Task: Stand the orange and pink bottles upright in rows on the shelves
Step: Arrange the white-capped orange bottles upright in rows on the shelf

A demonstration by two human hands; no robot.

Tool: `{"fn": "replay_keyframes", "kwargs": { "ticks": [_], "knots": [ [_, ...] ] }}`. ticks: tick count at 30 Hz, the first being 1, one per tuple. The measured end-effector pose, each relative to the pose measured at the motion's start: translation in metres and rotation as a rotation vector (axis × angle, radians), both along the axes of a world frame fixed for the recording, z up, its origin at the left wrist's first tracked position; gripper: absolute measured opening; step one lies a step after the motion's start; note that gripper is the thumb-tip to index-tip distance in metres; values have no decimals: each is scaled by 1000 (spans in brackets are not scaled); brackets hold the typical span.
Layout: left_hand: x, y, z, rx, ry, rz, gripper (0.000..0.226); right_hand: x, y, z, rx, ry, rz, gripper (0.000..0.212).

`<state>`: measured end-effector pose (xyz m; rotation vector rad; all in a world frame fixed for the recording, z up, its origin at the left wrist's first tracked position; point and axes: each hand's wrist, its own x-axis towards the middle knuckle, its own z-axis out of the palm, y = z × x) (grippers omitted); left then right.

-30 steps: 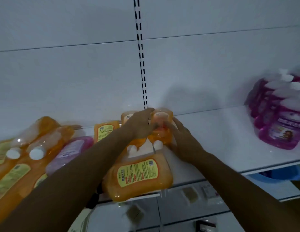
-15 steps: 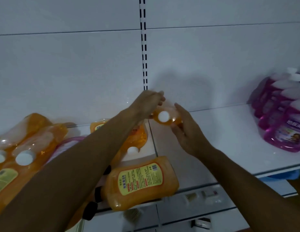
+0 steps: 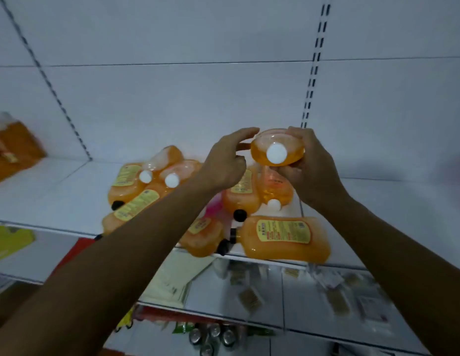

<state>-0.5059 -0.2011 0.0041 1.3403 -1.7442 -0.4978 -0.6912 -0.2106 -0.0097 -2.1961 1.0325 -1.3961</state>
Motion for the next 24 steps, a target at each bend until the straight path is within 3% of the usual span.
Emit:
{"fn": "replay_keyframes", "kwargs": {
  "ticks": [7,15,24],
  "knots": [
    [133,89,9,-107,-225,294,72,138,45,18,36,-8,305,57],
    [309,144,-19,-176,-121,563,64,329,79,24,137,-25,529,53],
    [528,130,-88,-2,111,572,66,564,56,-19,311,92,539,56]
  ]
}}
